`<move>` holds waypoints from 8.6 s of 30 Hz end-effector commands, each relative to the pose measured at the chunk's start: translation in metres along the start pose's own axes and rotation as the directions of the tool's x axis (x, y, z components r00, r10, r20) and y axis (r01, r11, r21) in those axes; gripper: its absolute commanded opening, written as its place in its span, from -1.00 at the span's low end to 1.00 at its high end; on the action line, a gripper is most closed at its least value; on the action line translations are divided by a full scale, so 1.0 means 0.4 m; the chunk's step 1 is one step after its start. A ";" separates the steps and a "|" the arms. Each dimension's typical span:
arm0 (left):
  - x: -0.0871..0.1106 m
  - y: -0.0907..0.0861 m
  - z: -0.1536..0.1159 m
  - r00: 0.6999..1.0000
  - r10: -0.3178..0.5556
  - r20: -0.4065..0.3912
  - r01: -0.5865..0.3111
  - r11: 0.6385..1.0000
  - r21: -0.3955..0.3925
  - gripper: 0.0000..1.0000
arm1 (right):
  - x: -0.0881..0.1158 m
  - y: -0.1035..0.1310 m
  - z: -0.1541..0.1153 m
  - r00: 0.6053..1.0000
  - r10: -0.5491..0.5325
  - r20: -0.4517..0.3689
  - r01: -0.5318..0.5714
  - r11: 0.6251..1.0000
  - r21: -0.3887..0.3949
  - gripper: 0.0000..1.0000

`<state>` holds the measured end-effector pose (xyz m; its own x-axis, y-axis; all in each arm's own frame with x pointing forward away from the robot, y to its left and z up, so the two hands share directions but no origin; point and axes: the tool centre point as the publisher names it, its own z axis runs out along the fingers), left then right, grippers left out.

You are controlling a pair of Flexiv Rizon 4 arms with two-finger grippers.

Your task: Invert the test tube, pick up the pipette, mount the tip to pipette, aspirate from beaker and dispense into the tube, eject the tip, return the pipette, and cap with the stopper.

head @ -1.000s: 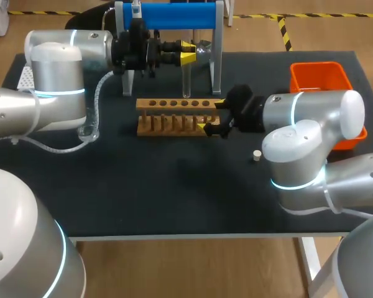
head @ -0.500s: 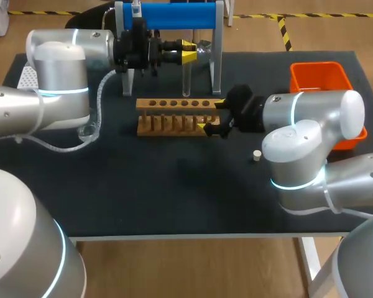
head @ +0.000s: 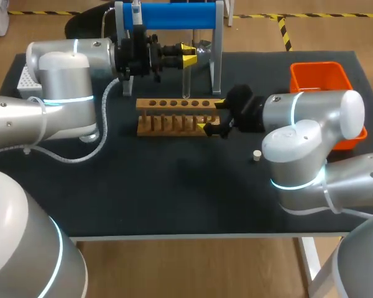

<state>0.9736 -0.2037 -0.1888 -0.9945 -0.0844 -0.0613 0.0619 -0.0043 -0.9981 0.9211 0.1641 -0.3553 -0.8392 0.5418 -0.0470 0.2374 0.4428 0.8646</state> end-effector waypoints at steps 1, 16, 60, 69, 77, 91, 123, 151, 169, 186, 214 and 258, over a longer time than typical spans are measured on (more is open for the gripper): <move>0.006 0.008 0.001 1.000 0.000 0.014 0.000 1.000 -0.001 -1.00 | 0.001 -0.001 0.001 1.000 0.000 0.001 0.000 1.000 0.000 1.00; -0.007 0.041 -0.001 1.000 -0.007 0.027 0.007 1.000 0.002 -1.00 | 0.001 -0.001 0.001 1.000 0.000 0.001 0.000 1.000 0.000 1.00; -0.023 0.113 0.001 0.999 -0.002 0.034 0.002 1.000 -0.003 -1.00 | 0.001 -0.001 0.001 1.000 0.000 0.001 0.000 1.000 0.000 1.00; -0.022 0.124 0.004 0.999 0.001 0.034 -0.001 1.000 -0.006 -1.00 | 0.001 -0.001 0.001 1.000 0.000 0.001 0.000 1.000 0.000 1.00; -0.021 0.133 0.002 0.999 0.003 0.040 -0.002 1.000 -0.021 -1.00 | 0.001 -0.001 0.001 1.000 0.000 0.001 0.000 1.000 0.000 1.00; -0.019 0.151 -0.007 0.998 -0.015 0.054 0.021 0.995 -0.102 -1.00 | 0.001 -0.001 0.001 1.000 0.000 0.001 0.000 1.000 0.000 1.00; -0.026 0.197 -0.017 0.999 -0.022 0.037 0.026 0.994 -0.110 -1.00 | 0.001 -0.001 0.001 1.000 0.000 0.001 0.000 1.000 0.000 1.00; -0.026 0.233 -0.023 0.999 -0.039 0.021 0.041 0.994 -0.105 -1.00 | 0.001 -0.001 0.001 1.000 0.000 0.001 0.000 1.000 0.000 1.00; -0.026 0.248 -0.019 0.999 -0.051 0.009 0.052 0.993 -0.109 -1.00 | 0.001 -0.001 0.001 1.000 0.000 0.001 0.000 1.000 0.000 1.00; -0.027 0.256 -0.019 0.998 -0.064 0.008 0.065 0.992 -0.113 -1.00 | 0.001 -0.001 0.001 1.000 0.000 0.001 0.000 1.000 0.000 1.00; 0.060 0.134 -0.189 0.984 -0.130 0.123 0.158 0.953 -0.260 1.00 | 0.001 -0.001 0.001 1.000 0.000 0.001 0.000 1.000 0.000 1.00; 0.062 0.156 -0.841 0.629 -0.124 0.768 0.467 0.850 -0.244 1.00 | 0.001 -0.001 0.001 1.000 0.000 0.001 0.000 1.000 0.000 1.00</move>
<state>0.9436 0.1150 -0.2617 -0.6740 -0.7300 0.1136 -0.4033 0.2347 -0.8845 0.9211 0.1642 -0.3552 -0.8391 0.5420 -0.0472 0.2374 0.4428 0.8646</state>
